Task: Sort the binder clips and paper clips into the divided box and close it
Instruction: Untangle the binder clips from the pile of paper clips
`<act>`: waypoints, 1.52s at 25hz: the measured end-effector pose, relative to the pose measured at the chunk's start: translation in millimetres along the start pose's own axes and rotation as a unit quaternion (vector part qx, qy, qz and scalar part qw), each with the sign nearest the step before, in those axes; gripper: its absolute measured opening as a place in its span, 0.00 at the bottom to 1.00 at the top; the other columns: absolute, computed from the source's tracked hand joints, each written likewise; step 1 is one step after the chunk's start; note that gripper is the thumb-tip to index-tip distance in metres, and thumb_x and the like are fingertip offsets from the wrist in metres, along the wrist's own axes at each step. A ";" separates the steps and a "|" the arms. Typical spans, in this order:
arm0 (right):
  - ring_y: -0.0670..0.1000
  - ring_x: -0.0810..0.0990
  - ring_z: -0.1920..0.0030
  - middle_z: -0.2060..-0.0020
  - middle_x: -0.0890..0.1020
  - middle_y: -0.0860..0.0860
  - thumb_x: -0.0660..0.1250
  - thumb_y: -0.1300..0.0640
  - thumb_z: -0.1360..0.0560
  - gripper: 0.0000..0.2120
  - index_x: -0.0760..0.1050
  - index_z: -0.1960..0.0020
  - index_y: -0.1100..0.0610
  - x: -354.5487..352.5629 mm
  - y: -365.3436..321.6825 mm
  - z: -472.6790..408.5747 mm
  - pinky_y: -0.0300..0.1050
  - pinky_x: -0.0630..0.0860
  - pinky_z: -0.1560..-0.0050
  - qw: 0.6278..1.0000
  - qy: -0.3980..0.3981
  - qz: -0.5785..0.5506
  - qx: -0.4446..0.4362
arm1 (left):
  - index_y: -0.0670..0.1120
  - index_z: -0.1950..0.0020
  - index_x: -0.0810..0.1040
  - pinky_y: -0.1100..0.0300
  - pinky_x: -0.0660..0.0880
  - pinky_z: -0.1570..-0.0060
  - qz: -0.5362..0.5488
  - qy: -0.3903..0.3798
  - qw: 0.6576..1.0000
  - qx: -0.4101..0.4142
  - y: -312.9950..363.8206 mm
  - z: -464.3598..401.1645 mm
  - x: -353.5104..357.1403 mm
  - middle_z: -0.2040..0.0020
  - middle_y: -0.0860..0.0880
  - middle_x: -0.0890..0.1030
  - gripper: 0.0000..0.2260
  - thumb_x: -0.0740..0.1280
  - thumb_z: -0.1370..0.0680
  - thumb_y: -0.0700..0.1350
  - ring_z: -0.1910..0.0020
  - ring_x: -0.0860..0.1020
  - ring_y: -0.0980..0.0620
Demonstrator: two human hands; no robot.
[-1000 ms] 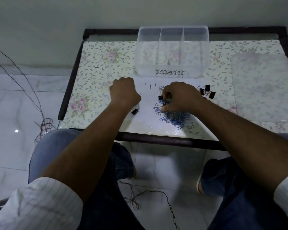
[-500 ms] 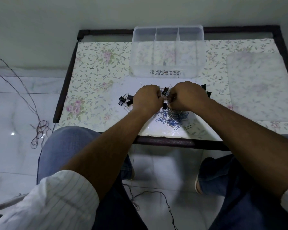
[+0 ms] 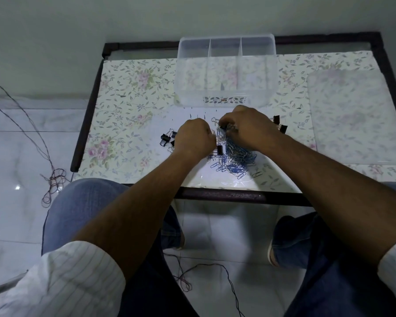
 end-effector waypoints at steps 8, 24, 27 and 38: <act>0.58 0.80 0.44 0.41 0.77 0.53 0.70 0.57 0.23 0.20 0.80 0.32 0.45 11.5 -5.7 1.7 0.47 0.74 0.52 0.999 -0.040 0.005 -0.021 | 0.49 0.58 0.75 0.56 0.73 0.60 0.014 0.003 1.000 0.025 11.5 8.7 7.9 0.60 0.51 0.80 0.12 0.75 0.28 0.53 0.58 0.78 0.48; 0.46 0.79 0.60 0.59 0.83 0.49 0.75 0.50 0.22 0.06 0.84 0.53 0.51 4.4 4.2 -2.0 0.45 0.75 0.55 0.989 -0.018 -0.149 0.015 | 0.44 0.57 0.77 0.52 0.78 0.60 0.137 0.037 0.971 0.192 18.9 8.9 -43.2 0.62 0.48 0.81 0.08 0.72 0.34 0.38 0.62 0.79 0.47; 0.39 0.78 0.65 0.62 0.85 0.48 0.77 0.48 0.24 0.07 0.86 0.56 0.51 7.5 7.9 -3.6 0.36 0.72 0.62 0.980 -0.026 -0.193 0.042 | 0.44 0.57 0.78 0.54 0.79 0.59 0.131 0.034 0.971 0.195 9.6 8.2 -48.8 0.61 0.49 0.82 0.08 0.72 0.33 0.38 0.62 0.79 0.49; 0.38 0.81 0.60 0.49 0.85 0.45 0.82 0.51 0.28 0.22 0.83 0.36 0.46 7.6 4.0 -3.6 0.38 0.76 0.52 0.977 -0.068 -0.201 0.033 | 0.45 0.57 0.80 0.55 0.80 0.56 0.141 -0.011 0.972 0.185 8.5 9.0 -47.1 0.61 0.51 0.83 0.09 0.74 0.33 0.35 0.61 0.80 0.52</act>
Point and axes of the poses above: each hand's wrist, its own z-axis away from the middle knuckle, its own x-axis out of the palm, y = z × x, the point moved 6 cm from there along -z, towards the middle knuckle
